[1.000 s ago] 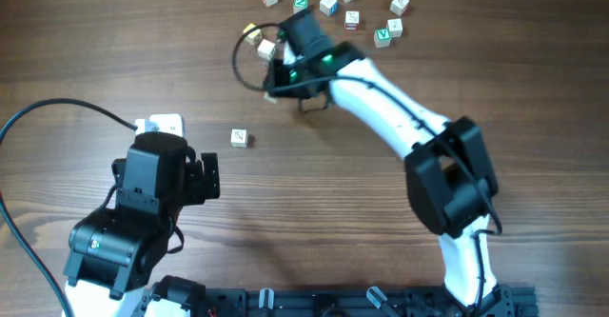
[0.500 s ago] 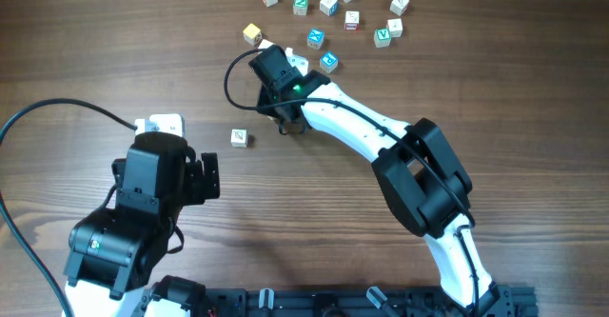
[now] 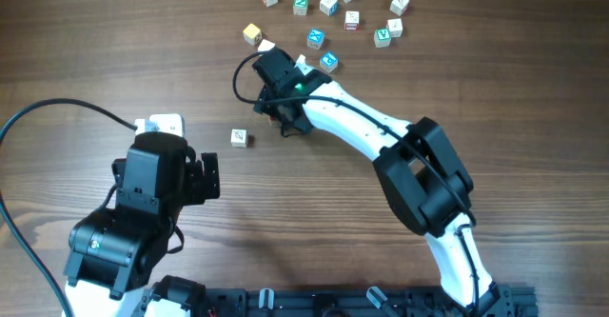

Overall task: Form a tower
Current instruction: 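Set the red-letter block down right of the leaf block, then grasp the green-letter block in the cluster with the right gripper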

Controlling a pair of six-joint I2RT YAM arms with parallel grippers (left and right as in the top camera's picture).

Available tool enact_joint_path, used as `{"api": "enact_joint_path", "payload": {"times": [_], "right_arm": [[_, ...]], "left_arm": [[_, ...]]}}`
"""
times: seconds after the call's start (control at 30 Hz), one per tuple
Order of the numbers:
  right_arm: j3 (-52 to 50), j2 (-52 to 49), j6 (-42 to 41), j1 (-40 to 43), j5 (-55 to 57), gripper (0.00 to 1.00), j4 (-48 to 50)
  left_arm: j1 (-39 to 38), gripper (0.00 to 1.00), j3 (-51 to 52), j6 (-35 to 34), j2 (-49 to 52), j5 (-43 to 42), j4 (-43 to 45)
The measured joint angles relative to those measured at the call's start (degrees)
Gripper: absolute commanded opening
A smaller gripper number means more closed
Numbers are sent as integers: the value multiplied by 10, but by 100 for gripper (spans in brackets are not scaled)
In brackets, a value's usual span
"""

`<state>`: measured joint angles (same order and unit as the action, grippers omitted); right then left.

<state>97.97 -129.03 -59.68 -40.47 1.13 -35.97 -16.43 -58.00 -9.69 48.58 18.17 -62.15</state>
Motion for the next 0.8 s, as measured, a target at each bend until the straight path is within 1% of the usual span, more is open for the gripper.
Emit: {"api": "enact_joint_path", "payload": {"times": [0.13, 0.2, 0.27, 0.33, 0.43, 0.5, 0.63, 0.73, 0.8], "right_arm": [[38, 5, 101, 43, -35, 99, -60], [51, 26, 146, 63, -41, 100, -81], [56, 54, 187, 75, -41, 99, -83], [61, 106, 240, 85, -42, 99, -84], [73, 159, 290, 97, -45, 99, -84], [104, 166, 321, 110, -46, 100, -82], [141, 165, 351, 142, -46, 100, -65], [156, 165, 360, 176, -48, 100, -28], [167, 160, 361, 200, -55, 99, -20]], "left_arm": [[0, 100, 0, 0, 0, 0, 0], [0, 100, 0, 0, 0, 0, 0], [0, 100, 0, 0, 0, 0, 0], [0, 100, 0, 0, 0, 0, 0], [0, 100, 0, 0, 0, 0, 0], [0, 100, 0, 0, 0, 0, 0], [0, 100, 0, 0, 0, 0, 0], [0, 100, 0, 0, 0, 0, 0], [0, 100, 0, 0, 0, 0, 0]]}}
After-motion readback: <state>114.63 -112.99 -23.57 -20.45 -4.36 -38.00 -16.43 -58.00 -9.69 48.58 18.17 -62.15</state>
